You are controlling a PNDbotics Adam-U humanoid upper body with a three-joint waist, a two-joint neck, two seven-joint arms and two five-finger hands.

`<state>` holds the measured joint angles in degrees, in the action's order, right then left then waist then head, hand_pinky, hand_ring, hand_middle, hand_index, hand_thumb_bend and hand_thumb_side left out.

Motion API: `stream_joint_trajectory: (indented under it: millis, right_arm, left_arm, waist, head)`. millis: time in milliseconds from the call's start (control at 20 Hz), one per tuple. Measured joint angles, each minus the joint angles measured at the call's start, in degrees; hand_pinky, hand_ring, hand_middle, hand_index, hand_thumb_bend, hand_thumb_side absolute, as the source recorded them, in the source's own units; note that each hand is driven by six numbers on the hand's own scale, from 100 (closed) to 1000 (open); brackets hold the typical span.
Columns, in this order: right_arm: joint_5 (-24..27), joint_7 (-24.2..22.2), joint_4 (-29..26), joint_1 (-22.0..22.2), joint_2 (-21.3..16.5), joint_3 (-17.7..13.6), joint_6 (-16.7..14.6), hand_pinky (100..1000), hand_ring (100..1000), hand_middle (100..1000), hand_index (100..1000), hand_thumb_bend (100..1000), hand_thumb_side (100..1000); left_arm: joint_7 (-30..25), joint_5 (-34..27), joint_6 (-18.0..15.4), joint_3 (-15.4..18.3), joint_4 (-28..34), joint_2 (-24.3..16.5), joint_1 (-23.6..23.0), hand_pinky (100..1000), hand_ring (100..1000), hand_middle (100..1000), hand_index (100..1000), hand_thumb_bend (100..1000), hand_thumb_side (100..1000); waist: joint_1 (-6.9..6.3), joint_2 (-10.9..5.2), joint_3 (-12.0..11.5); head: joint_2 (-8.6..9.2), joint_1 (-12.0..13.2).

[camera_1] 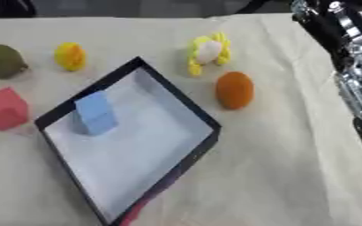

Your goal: Pick up objects on the table and place them in the box.

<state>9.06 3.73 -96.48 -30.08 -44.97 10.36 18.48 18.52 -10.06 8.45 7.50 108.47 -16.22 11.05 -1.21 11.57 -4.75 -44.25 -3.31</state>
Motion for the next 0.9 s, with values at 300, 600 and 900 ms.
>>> stream_joint_trajectory:
  millis: [300,600,900]
  right_arm:
    - [-2.6,-9.6,0.4,-6.3,-8.8,5.0,2.5,893,836,833,870,100,655]
    - [-8.1,-22.6,3.2,-12.4,-12.8,10.0,2.2,884,838,819,865,100,637]
    - [-16.7,-39.5,9.4,-18.9,-11.9,13.6,-3.5,892,848,804,875,100,800]
  left_arm:
    - [-0.3,0.0,0.1,-0.3,0.0,-0.5,0.0,917,762,792,842,212,845]
    - [-0.3,0.1,0.2,-0.6,0.0,-1.0,0.0,917,762,793,842,209,847]
    - [-0.4,0.1,0.2,-0.6,-0.1,-1.3,-0.4,916,762,792,841,204,849]
  waist:
    - [0.41,0.00,0.0]
    - [0.82,-0.02,0.0]
    - [0.95,-0.07,0.0]
  head:
    - [0.00,-0.3]
    - [0.00,-0.5]
    - [0.00,-0.5]
